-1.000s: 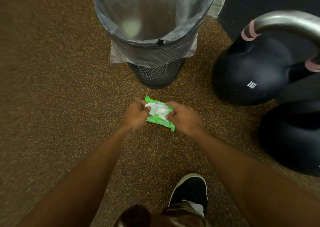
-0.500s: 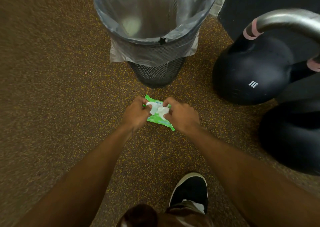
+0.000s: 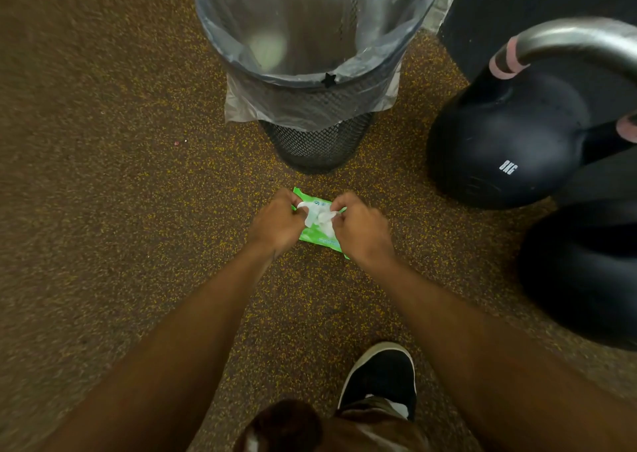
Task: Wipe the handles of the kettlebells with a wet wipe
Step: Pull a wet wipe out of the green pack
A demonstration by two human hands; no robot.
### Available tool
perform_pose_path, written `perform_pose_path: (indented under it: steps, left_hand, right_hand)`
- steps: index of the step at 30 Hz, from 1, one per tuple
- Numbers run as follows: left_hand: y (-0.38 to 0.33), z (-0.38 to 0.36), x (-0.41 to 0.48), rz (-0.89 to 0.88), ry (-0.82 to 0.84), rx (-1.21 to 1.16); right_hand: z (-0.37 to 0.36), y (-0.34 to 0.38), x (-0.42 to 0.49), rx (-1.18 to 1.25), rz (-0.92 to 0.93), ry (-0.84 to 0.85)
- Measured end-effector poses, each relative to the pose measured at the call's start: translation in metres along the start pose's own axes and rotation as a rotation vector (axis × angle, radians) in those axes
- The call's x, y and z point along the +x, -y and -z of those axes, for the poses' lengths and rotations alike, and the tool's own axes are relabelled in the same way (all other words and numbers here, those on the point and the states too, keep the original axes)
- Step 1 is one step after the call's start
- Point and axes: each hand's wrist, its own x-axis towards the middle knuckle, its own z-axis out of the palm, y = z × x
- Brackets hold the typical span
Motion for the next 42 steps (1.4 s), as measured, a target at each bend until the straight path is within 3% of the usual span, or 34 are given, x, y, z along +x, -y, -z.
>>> perform_pose_path:
  steps: [9, 19, 27, 42]
  left_hand:
    - [-0.001, -0.002, 0.001, -0.002, -0.007, 0.020]
    - [0.000, -0.004, 0.008, 0.029, 0.003, -0.002]
    - [-0.003, -0.003, 0.009, 0.077, -0.018, -0.126]
    - [-0.006, 0.000, 0.005, 0.076, -0.006, -0.115]
  right_hand:
    - [0.001, 0.004, -0.004, 0.004, 0.020, -0.046]
    - [-0.004, 0.005, -0.001, 0.194, -0.141, -0.041]
    - [-0.002, 0.013, -0.007, 0.136, -0.128, -0.073]
    - [0.001, 0.007, -0.003, 0.189, -0.069, -0.092]
